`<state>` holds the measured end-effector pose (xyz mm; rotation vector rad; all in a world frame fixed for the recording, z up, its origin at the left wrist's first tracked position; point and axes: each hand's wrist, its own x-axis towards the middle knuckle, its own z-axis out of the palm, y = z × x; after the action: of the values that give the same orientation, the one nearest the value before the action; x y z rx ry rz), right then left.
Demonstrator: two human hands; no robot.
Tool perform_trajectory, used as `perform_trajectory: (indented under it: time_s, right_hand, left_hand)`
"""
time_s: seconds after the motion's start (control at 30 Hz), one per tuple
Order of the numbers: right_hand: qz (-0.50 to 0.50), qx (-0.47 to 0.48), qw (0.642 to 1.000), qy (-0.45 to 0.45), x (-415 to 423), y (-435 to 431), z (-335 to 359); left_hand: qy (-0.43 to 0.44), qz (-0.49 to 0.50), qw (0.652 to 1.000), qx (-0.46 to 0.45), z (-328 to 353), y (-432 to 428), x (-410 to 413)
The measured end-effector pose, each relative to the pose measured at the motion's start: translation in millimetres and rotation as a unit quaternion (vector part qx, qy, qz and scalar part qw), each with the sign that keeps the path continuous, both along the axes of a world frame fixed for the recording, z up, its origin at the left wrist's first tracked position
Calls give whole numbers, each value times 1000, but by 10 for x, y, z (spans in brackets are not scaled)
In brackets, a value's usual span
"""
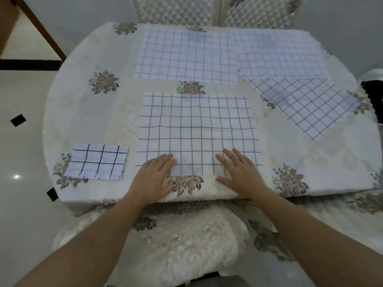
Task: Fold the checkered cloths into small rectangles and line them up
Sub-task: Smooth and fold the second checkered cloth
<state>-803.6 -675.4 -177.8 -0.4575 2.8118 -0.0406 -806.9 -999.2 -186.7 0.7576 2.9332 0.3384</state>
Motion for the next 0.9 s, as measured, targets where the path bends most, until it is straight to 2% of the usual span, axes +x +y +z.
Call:
perform_trajectory:
  time_s: [0.3, 0.6, 0.77, 0.9]
  right_hand:
    - [21, -31, 999, 8, 2, 163, -302]
    - [40, -47, 991, 117, 107, 176, -418]
    - [54, -32, 989, 136, 96, 167, -432]
    - [51, -44, 988, 142, 101, 153, -413]
  left_hand:
    - [3, -47, 998, -33, -225, -75, -96]
    - [85, -50, 994, -37, -302, -107, 2]
    - [112, -54, 992, -35, -316, -87, -34]
    - [102, -63, 992, -32, -340, -121, -57]
